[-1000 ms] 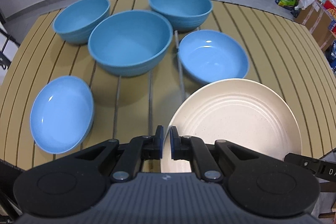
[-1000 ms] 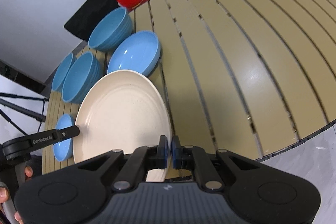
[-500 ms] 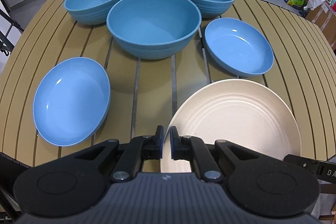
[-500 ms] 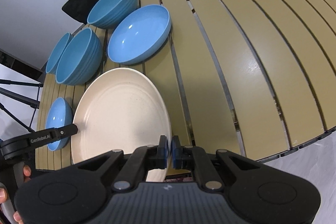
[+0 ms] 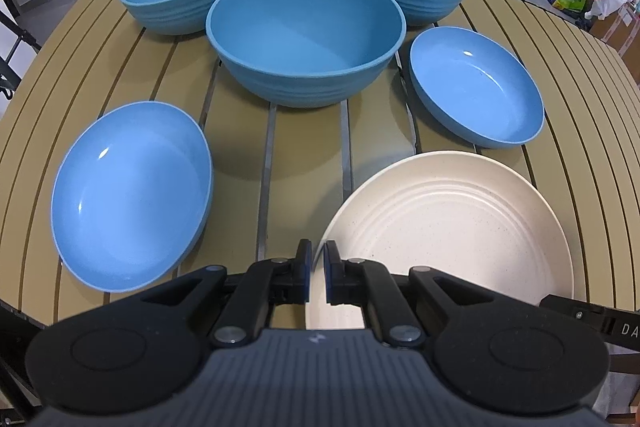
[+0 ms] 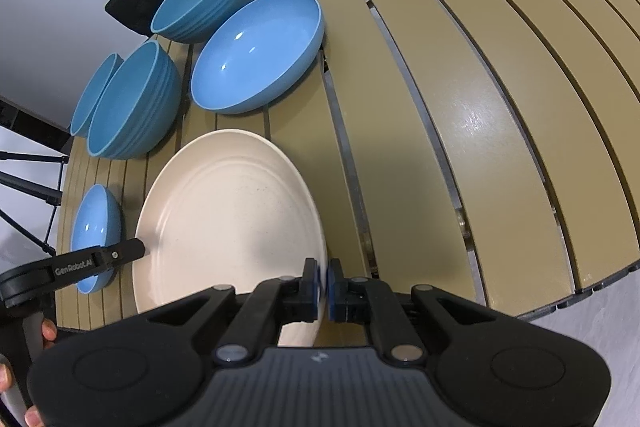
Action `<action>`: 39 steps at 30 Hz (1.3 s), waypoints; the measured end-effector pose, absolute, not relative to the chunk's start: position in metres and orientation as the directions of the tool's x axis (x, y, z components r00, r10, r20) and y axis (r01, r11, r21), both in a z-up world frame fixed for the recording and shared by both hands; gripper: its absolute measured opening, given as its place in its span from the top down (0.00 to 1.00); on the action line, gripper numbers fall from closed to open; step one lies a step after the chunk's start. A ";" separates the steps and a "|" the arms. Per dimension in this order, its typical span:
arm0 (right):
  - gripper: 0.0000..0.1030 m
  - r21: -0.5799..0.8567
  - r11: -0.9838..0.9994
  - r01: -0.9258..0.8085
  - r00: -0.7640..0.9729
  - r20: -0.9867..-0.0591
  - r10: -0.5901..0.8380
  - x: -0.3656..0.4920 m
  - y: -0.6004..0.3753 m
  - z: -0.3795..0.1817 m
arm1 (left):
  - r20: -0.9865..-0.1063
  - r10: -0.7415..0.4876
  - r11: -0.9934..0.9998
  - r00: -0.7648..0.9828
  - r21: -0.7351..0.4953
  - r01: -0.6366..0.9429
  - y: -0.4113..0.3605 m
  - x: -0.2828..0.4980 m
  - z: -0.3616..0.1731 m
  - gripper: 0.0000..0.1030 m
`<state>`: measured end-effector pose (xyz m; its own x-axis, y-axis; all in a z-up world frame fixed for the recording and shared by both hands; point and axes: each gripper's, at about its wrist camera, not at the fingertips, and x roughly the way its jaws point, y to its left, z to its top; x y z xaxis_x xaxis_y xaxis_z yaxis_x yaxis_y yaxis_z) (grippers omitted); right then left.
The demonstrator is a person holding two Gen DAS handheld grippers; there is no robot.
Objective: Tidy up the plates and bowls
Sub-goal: 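Lift and carry the cream plate with both grippers across the table, then lower the cream plate onto the table and open both grippers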
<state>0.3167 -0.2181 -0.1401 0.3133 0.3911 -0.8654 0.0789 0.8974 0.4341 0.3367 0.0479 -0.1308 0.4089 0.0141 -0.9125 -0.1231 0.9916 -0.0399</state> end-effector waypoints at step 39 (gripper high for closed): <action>0.11 0.386 0.922 0.035 0.475 -0.818 0.324 0.280 -0.225 -0.094 | -0.751 0.021 0.996 0.660 -0.040 -0.077 0.040 0.259 -0.075 0.00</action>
<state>0.2796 -0.2252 -0.0944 0.4751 0.3243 -0.8180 0.0350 0.9219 0.3858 0.2595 0.0404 -0.0746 0.6597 0.0207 -0.7513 -0.0769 0.9962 -0.0401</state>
